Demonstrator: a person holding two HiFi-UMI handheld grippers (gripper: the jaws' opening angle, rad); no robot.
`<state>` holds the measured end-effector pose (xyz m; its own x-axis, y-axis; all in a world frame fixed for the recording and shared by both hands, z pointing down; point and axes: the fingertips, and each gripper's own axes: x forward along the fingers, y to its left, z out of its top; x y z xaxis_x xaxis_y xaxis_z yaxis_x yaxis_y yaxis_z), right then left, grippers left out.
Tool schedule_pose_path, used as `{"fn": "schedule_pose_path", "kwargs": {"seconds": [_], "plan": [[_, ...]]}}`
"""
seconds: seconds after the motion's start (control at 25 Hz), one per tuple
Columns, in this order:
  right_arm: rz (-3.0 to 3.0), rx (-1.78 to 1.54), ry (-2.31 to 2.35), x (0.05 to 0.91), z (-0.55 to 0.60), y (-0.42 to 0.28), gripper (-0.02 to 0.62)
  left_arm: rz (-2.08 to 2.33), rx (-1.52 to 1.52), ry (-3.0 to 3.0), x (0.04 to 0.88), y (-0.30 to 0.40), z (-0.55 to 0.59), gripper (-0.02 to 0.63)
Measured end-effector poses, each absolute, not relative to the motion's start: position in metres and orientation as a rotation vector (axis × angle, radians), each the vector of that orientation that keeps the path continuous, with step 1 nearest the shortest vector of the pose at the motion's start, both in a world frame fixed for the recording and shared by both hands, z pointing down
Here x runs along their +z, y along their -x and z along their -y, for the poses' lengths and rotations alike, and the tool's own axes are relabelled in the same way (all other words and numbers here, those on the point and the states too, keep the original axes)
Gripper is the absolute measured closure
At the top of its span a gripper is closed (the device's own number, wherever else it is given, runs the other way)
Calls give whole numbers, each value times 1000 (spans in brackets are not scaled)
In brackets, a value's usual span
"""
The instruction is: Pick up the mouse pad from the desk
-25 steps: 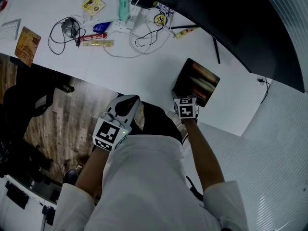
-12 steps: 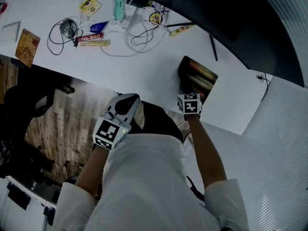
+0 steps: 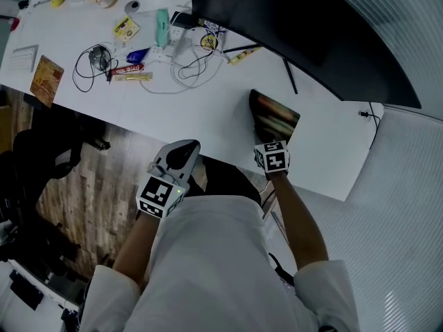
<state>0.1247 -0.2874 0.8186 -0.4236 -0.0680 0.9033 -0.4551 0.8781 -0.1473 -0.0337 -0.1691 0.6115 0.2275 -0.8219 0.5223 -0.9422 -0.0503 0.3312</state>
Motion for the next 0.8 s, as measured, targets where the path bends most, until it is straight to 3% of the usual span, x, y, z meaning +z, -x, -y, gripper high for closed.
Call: {"fn": "schedule_pose_path", "kwargs": {"seconds": [0.8], "plan": [[2210,465,-622,720,351,-167,546,1732,248,-1913,577,13,176,591]]}}
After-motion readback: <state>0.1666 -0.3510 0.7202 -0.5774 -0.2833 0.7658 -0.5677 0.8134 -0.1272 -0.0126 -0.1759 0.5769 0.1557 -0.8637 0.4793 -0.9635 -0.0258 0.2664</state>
